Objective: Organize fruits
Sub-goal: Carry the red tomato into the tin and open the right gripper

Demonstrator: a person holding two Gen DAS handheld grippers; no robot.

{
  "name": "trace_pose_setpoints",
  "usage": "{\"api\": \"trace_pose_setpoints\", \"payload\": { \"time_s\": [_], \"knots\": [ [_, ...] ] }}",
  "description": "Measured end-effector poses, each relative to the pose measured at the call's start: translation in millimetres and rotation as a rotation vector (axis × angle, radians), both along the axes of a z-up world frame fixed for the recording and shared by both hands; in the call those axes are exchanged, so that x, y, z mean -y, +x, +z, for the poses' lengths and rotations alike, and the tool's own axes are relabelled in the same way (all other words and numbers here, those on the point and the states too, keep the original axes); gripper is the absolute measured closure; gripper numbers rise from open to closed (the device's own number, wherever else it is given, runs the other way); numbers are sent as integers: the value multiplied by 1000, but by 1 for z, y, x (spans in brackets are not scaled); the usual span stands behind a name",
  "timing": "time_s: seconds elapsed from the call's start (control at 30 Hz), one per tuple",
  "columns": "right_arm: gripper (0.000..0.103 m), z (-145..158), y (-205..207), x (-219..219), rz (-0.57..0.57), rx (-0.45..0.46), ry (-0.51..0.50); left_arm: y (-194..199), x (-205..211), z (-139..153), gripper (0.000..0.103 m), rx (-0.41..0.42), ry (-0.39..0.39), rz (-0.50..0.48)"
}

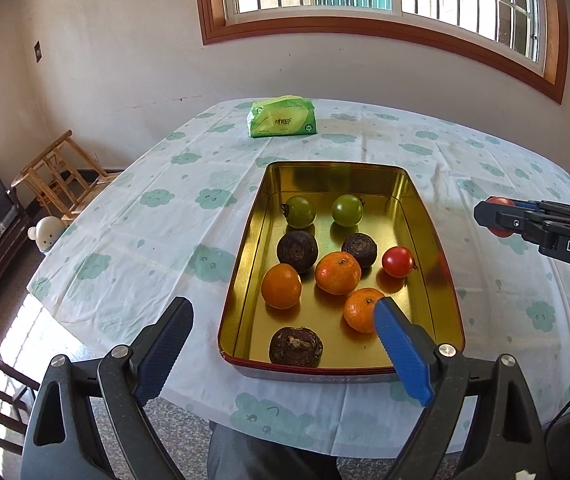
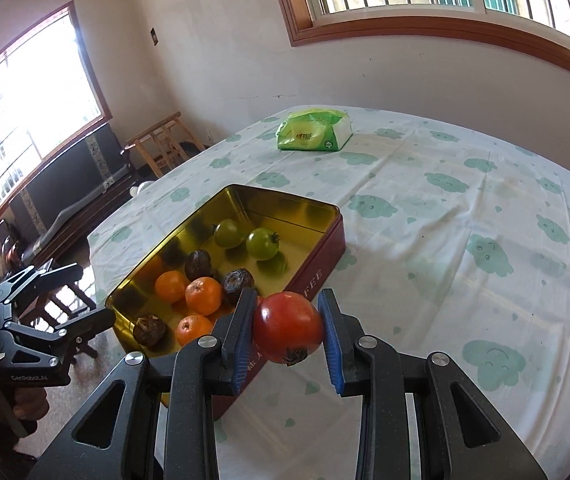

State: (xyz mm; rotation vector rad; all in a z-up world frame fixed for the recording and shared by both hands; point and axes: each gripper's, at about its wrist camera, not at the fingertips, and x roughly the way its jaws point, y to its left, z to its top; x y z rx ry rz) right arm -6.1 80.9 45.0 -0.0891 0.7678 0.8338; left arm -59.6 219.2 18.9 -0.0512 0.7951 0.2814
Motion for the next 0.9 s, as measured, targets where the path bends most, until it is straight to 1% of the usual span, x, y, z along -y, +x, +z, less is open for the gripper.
{"api": "trace_pose_setpoints", "payload": {
  "time_s": [0.37, 0.73, 0.9],
  "knots": [
    [70, -3, -12, -42, 74, -13, -14, -4, -15, -11, 13, -20, -14, 37],
    [70, -14, -14, -71, 112, -37, -28, -4, -24, -18, 8, -18, -25, 49],
    [70, -18, -13, -78, 119, -44, -34, -3, -23, -24, 7, -27, -3, 48]
  ]
}}
